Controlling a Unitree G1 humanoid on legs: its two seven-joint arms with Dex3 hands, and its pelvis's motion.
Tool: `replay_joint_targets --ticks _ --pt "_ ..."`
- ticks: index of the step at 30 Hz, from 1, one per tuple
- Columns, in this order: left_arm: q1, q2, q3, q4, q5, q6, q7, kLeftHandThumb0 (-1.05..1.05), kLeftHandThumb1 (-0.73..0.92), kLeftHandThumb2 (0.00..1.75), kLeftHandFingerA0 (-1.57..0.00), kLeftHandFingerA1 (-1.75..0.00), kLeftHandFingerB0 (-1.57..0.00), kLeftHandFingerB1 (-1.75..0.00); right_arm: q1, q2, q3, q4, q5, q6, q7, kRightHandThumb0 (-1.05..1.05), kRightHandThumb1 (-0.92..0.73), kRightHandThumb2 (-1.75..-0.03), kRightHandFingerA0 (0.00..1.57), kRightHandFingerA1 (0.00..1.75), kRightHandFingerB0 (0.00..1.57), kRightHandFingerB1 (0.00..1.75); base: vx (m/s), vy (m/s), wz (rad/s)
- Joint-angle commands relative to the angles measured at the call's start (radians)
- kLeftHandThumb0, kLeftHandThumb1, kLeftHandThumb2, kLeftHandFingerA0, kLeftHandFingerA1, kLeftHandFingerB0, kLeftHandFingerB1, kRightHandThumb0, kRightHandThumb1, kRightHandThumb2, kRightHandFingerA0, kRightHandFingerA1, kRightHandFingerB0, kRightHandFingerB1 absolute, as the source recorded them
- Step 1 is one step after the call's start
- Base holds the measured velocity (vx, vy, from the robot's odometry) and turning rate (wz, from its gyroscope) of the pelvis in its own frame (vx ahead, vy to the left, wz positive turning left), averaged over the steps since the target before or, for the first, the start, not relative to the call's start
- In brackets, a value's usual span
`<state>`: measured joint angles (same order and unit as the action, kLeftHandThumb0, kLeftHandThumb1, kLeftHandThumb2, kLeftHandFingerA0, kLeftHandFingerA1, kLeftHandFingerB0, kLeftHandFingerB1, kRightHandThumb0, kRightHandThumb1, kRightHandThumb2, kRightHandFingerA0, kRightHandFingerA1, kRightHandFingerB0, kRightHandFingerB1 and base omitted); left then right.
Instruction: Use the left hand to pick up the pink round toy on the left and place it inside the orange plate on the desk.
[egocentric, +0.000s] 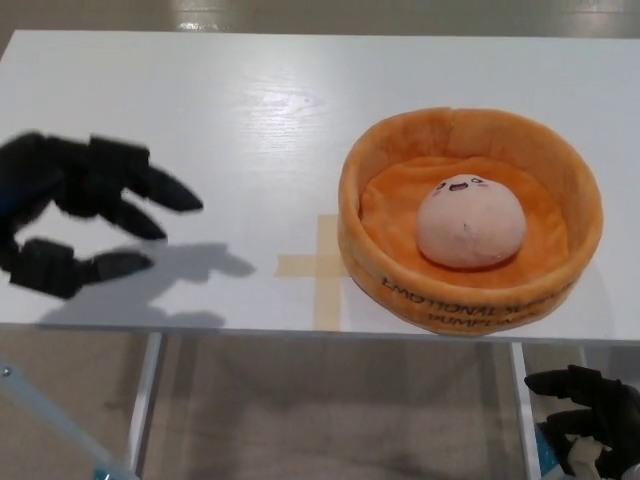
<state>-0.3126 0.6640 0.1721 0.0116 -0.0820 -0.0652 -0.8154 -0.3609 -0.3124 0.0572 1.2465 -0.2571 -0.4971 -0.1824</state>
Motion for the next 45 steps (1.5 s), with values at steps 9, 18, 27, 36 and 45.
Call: replay_joint_targets --ticks 9,18,27,36,45 --pt "-0.007 -0.137 -0.208 0.645 -0.164 0.266 -0.585 -0.26 0.67 0.59 -0.74 -0.60 -0.68 -0.46 0.032 -0.019 0.000 0.016 -0.002 0.029 0.000 -0.10 -0.64 -0.58 0.60 0.53 0.67 0.50 0.00 0.000 0.00" --pt "-0.072 -0.192 -0.214 0.818 -0.100 0.221 -0.477 -0.23 0.67 0.59 -0.81 -0.62 -0.73 -0.46 0.023 -0.021 -0.012 0.015 0.012 0.016 0.011 -0.09 -0.64 -0.58 0.63 0.57 0.68 0.50 0.00 0.000 0.00" --pt "-0.100 -0.214 -0.231 0.945 -0.041 0.120 -0.401 -0.20 0.71 0.60 -0.81 -0.60 -0.69 -0.46 0.033 -0.020 -0.023 0.011 0.014 0.008 0.016 -0.09 -0.64 -0.58 0.60 0.55 0.67 0.51 0.00 0.000 0.00" --pt "-0.096 -0.209 -0.282 0.957 0.038 0.035 -0.283 -0.17 0.70 0.60 -0.81 -0.60 -0.66 -0.46 0.031 -0.023 -0.018 0.010 0.003 0.013 0.014 -0.10 -0.65 -0.58 0.62 0.55 0.67 0.50 0.00 0.000 0.00" --pt "-0.115 -0.318 -0.281 1.016 0.145 -0.008 0.275 -0.15 0.76 0.62 -0.76 -0.56 -0.62 -0.44 0.031 -0.015 -0.021 0.013 0.005 0.008 0.011 -0.10 -0.64 -0.58 0.59 0.55 0.69 0.51 0.00 0.000 0.00"
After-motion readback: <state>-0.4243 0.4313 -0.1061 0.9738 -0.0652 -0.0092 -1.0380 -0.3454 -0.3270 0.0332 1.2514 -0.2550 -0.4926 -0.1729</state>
